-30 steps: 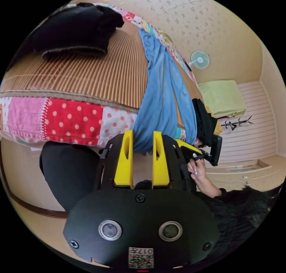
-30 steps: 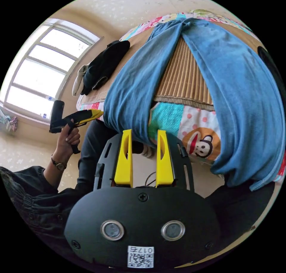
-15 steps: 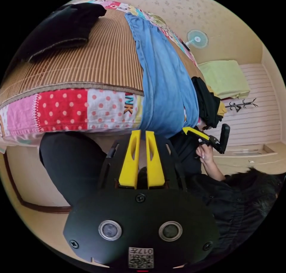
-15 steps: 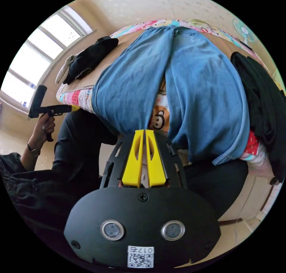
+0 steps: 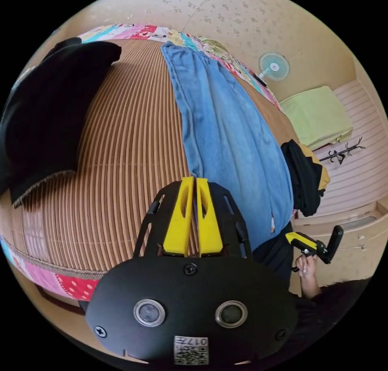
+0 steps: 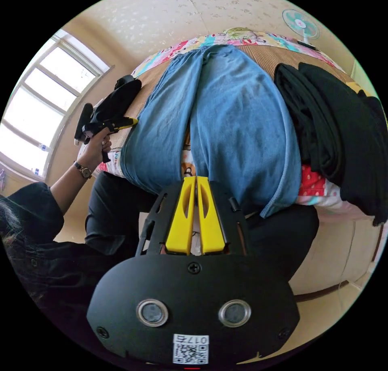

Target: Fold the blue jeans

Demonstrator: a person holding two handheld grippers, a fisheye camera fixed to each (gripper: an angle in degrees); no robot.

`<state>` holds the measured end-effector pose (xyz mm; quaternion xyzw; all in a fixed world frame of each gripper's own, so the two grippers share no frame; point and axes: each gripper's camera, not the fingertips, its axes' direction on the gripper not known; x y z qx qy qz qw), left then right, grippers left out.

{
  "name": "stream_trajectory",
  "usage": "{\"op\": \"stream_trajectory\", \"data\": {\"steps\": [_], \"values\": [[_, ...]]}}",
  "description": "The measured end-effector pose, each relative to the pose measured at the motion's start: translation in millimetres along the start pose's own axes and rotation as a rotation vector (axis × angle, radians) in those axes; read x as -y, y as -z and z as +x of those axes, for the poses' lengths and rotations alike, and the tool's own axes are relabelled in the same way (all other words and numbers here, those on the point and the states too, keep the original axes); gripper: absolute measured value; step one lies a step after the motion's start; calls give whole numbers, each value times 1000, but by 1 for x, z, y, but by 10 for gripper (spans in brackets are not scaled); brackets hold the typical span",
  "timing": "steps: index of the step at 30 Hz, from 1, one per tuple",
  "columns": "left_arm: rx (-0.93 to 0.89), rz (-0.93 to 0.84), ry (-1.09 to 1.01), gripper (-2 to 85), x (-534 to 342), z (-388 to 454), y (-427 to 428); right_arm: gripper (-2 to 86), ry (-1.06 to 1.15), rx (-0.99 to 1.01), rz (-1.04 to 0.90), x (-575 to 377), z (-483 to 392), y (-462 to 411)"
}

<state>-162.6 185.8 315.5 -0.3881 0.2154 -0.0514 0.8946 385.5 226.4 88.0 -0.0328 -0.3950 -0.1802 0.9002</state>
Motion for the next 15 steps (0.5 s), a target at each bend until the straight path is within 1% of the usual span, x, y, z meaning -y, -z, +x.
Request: {"op": "stream_trajectory", "data": {"steps": [1, 4, 5, 7, 9, 11, 13, 14, 15], "values": [[-18, -15, 28, -1, -2, -9, 5, 20, -23, -20, 24, -2, 8, 16], [120, 90, 51, -5, -29, -21, 41, 43, -116, -120, 122, -10, 33, 57], [102, 107, 47, -3, -40, -26, 47, 58, -170, -177, 162, -12, 46, 71], [72, 80, 67, 4, -58, -36, 48, 85, -242, -241, 171, -10, 66, 80], [75, 86, 94, 30, -83, -42, 52, 107, -280, -244, 108, -1, 84, 78], [-7, 151, 106, 70, -126, -39, 60, 113, -289, -265, 38, 11, 100, 66], [-76, 157, 86, 76, -155, -29, 58, 111, -304, -336, -21, 18, 109, 52], [-109, 137, 82, 77, -170, -22, 54, 105, -309, -351, -78, 24, 117, 42], [-121, 127, 85, 77, -177, -19, 52, 100, -298, -335, -85, 26, 118, 41]]}}
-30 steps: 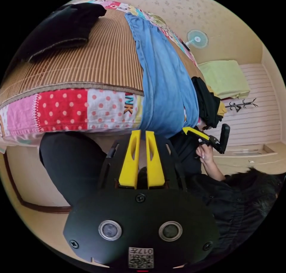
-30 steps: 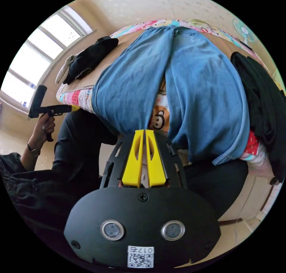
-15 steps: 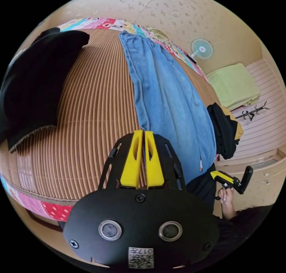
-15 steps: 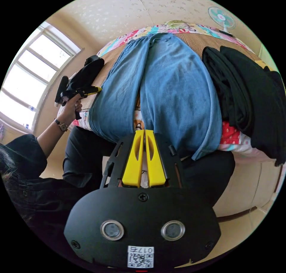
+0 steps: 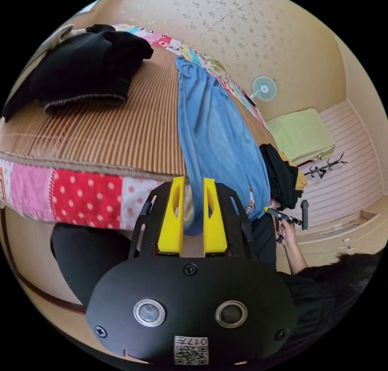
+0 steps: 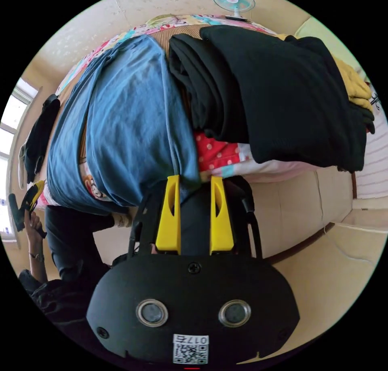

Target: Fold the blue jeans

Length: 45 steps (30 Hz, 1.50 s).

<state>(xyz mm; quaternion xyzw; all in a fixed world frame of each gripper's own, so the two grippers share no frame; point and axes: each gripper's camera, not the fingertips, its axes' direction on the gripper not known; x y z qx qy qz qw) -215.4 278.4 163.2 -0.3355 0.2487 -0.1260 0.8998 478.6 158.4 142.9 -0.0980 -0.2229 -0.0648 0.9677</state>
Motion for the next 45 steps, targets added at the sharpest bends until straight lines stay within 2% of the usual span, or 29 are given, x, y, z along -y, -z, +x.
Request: {"op": "stream_trajectory", "data": {"steps": [3, 6, 9, 11, 13, 17, 18, 21, 23, 25, 27, 29, 31, 34, 37, 39, 45], "values": [[-64, -22, -10, 78, -29, 13, -2, 54, 35, 47, -26, 8, 8, 17], [-118, -51, -36, 78, -40, 26, 1, 34, 11, 273, 8, 3, 31, 54], [-163, -49, -86, 78, -43, 45, 10, 28, 22, 660, 114, -13, 66, 93], [-216, -70, -147, 78, -42, 65, 10, 25, -10, 1055, 210, -26, 108, 97], [-225, -99, -186, 78, -42, 80, 3, 21, -95, 1134, 221, -33, 140, 80], [-231, -145, -194, 78, -46, 96, -20, 25, -375, 766, 63, -48, 185, 37], [-242, -148, -191, 77, -47, 97, -22, 29, -392, 748, 62, -51, 186, 37], [-236, -166, -192, 76, -55, 103, -30, 58, -322, 646, 179, -63, 165, 66], [-171, -181, -225, 76, -60, 112, -34, 96, -257, 464, 278, -72, 133, 95], [-139, -188, -256, 75, -61, 119, -37, 112, -155, 366, 325, -75, 104, 106], [-140, -200, -279, 75, -60, 124, -41, 109, -53, 266, 300, -72, 77, 98], [-172, -209, -290, 76, -55, 130, -46, 63, 30, 136, 68, -59, 51, 55], [-226, -221, -279, 77, -48, 135, -46, 35, 112, 131, 165, -71, 34, 68], [-368, -233, -286, 79, -32, 154, -34, 27, 187, 301, 322, -90, 11, 109], [-464, -328, -243, 85, -9, 171, -39, 24, 318, 458, 409, -103, -21, 138], [-535, -356, -242, 101, 5, 178, -47, 23, 413, 480, 410, -107, -47, 145], [-506, -434, -168, 146, 42, 179, -93, 22, 624, 454, 344, -120, -128, 121]]}}
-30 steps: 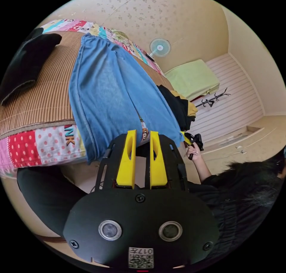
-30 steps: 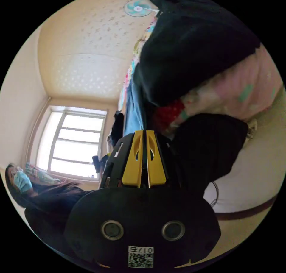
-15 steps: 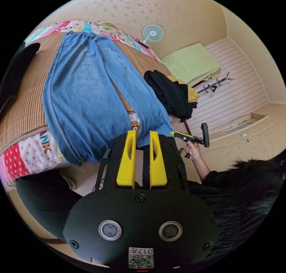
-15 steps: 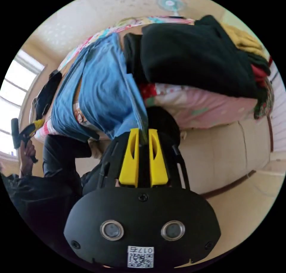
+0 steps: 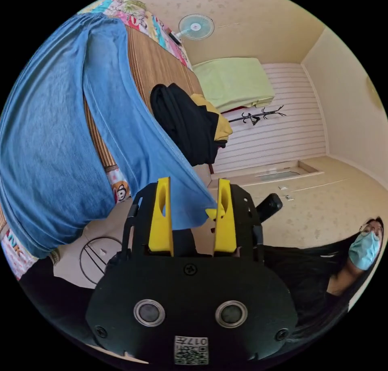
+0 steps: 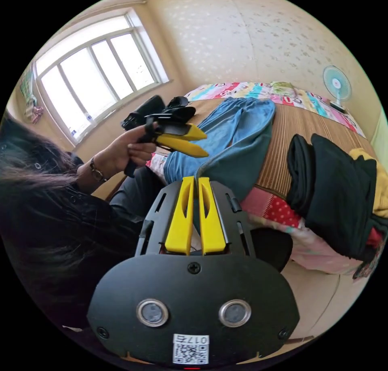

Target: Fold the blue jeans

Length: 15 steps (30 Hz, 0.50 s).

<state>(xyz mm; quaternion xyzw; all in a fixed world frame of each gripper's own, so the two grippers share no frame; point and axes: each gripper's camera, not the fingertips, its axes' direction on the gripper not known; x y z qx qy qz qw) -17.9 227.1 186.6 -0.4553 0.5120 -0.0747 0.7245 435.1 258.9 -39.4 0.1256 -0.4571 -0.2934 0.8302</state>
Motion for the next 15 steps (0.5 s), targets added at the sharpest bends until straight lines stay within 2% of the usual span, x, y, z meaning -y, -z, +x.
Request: {"op": "stream_trajectory", "data": {"steps": [3, 5, 7, 10, 12, 15], "values": [[-1, -57, 64, 95, 9, -30, -27, 24, 6, 19, -72, -6, -11, -40], [-61, -34, 86, 23, 3, -45, -30, 26, 19, 62, -131, -14, -9, -63], [-72, -4, 59, 1, -4, -42, -22, 28, 87, 76, -231, -18, -3, -75], [27, 25, -14, -8, -15, -22, -6, 31, 212, 137, -432, -17, 26, -87], [56, 45, -56, -9, -19, -11, 3, 33, 202, 88, -445, 0, 60, -88], [79, 45, -99, -10, -21, 2, 14, 43, 49, 5, -402, 64, 141, -105]]}}
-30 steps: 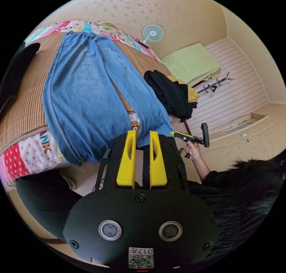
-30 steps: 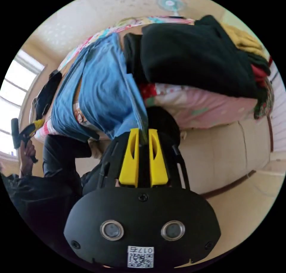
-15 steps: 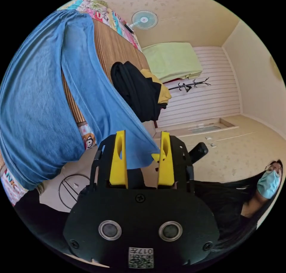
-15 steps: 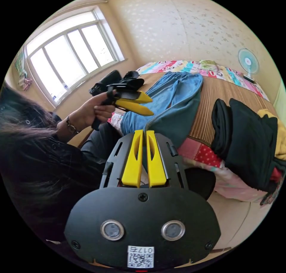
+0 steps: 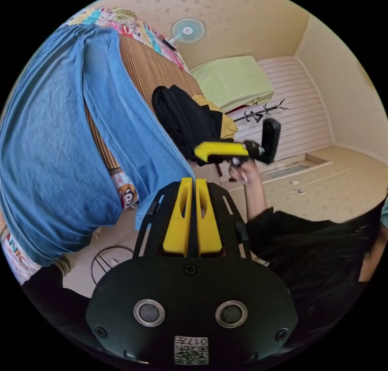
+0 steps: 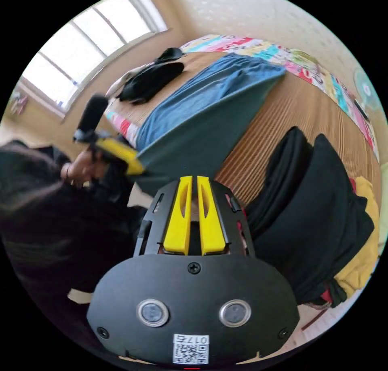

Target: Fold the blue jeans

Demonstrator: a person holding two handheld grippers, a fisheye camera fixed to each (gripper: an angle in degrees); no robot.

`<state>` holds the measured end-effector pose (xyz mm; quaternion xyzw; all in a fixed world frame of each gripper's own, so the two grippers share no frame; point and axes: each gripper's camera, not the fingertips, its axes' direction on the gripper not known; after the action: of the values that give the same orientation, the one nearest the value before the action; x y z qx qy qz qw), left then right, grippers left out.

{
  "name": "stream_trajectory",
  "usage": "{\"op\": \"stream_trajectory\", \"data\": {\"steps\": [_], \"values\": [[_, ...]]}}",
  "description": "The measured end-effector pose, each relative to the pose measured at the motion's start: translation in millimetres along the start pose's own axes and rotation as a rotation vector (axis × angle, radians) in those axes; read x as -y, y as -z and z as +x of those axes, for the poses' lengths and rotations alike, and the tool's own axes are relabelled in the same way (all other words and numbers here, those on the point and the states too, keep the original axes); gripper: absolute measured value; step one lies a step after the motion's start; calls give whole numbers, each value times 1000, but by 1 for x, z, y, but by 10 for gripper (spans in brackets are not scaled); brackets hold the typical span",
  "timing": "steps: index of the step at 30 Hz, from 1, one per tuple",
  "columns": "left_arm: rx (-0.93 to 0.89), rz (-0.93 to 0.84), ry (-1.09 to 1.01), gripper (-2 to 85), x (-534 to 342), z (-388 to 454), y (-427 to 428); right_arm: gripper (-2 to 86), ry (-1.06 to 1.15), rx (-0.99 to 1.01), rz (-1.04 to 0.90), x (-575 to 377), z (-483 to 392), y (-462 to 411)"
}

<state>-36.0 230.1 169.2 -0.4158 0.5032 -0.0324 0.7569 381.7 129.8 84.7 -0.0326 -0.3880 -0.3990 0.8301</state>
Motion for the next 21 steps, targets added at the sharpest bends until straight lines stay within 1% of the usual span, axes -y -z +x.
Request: {"op": "stream_trajectory", "data": {"steps": [2, 3, 5, 6, 7, 8, 10, 12, 15, 16, 17, 18, 20, 21], "values": [[27, -7, -27, -10, 1, 7, 7, 68, -98, 117, -7, 69, 78, -16], [33, -8, -35, -10, 2, 8, 9, 72, -127, 161, 0, 88, 100, -22], [34, -22, -50, -10, 4, 9, 12, 76, -236, 312, 118, 153, 177, -50], [28, -24, -50, -10, 4, 8, 13, 85, -270, 335, 148, 168, 194, -57], [12, -27, -49, -10, 6, 6, 15, 103, -353, 356, 188, 194, 225, -75], [-4, -23, -47, -10, 7, 4, 20, 143, -426, 352, 204, 219, 252, -94], [-27, -22, -44, -10, 8, 3, 28, 179, -494, 289, 195, 252, 281, -119], [-53, -24, -65, -10, 10, 5, 37, 182, -536, 226, 177, 279, 302, -139], [-139, -3, -87, -10, 9, 3, 54, 124, -577, 126, 219, 310, 318, -153], [-178, 13, -91, -10, 7, -1, 62, 75, -565, 69, 225, 323, 317, -156], [-209, 24, -93, -10, 3, -6, 70, 49, -544, 8, 235, 337, 311, -156], [-219, 28, -91, -10, 1, -9, 74, 36, -528, -24, 243, 344, 306, -155], [-239, 57, -62, -10, -12, -25, 94, 25, -444, -173, 285, 378, 272, -147], [-246, 70, -52, -10, -17, -30, 100, 23, -409, -209, 296, 387, 260, -145]]}}
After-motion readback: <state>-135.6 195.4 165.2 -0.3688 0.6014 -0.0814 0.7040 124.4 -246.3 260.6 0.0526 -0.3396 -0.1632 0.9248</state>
